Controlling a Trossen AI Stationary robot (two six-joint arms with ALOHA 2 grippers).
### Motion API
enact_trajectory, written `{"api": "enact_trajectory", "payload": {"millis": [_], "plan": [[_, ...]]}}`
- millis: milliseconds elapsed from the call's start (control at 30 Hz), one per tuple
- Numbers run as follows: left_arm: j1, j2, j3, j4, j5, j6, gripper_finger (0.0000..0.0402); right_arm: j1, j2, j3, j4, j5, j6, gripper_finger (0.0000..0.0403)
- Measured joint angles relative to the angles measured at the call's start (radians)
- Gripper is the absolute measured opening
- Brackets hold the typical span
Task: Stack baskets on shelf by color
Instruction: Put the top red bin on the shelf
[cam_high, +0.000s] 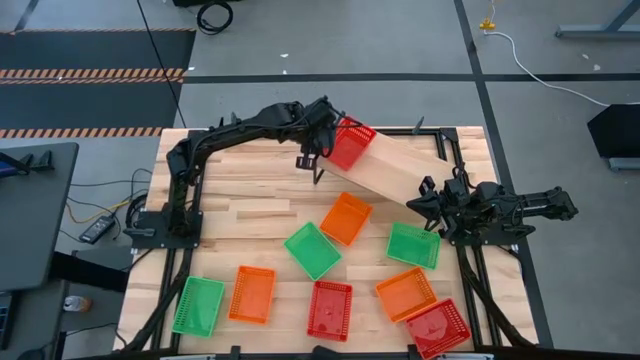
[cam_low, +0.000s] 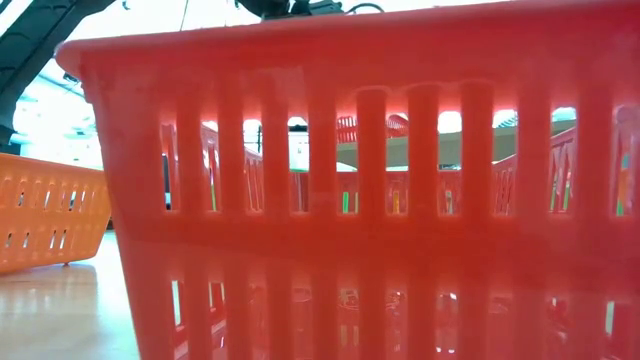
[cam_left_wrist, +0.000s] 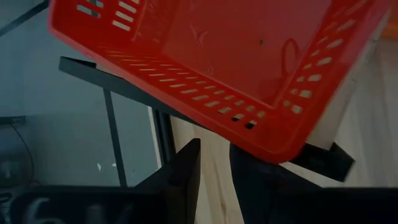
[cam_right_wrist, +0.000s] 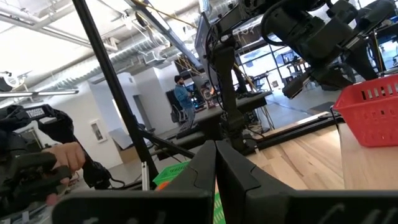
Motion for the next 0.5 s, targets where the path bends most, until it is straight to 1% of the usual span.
{"api": "enact_trajectory", "payload": {"millis": [500], "plan": [[0.000,0.000,0.000,0.033,-0.006,0.002,0.0094,0.000,0.000,0.000,-0.004,0.002,-0.001,0.0016]]}}
